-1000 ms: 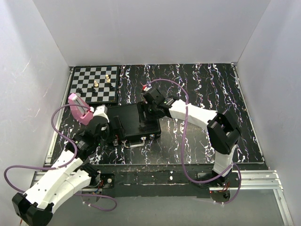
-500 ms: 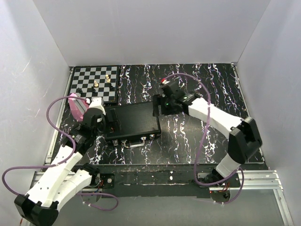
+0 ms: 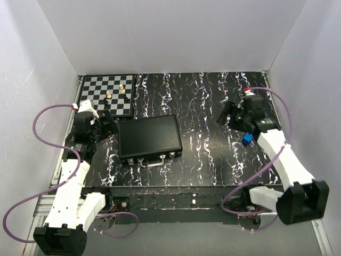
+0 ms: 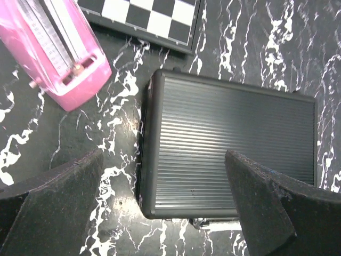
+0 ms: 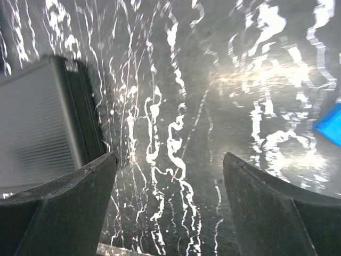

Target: Pack up texas hold em set

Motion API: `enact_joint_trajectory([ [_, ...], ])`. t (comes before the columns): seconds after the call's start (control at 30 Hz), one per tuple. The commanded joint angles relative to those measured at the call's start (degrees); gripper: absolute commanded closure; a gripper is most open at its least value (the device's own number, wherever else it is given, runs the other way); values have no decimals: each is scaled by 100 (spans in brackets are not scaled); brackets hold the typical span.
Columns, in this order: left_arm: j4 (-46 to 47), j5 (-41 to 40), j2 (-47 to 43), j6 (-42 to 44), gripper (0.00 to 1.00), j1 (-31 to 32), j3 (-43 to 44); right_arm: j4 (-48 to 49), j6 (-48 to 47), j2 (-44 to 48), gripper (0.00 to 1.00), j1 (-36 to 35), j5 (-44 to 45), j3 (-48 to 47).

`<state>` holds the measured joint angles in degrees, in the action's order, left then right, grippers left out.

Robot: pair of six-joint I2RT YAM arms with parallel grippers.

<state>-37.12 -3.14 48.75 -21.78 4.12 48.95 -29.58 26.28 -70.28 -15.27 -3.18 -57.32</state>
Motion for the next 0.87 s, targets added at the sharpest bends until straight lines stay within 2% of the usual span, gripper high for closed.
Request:
enact_joint_trajectory([
  [0.0, 205, -300, -550, 305, 2, -122, 247, 40, -246, 1137, 11, 506, 159, 203],
  [0.13, 468, -521, -1129, 630, 2, -131, 81, 268, -492, 1841, 11, 542, 818, 431],
  [0.33, 838, -460, -1904, 666, 2, -131, -298, 1041, -721, 2677, 10, 542, 1091, 994],
  [0.83, 953, -477, -2186, 631, 2, -131, -421, 1121, -782, 2923, 10, 542, 1197, 1162],
])
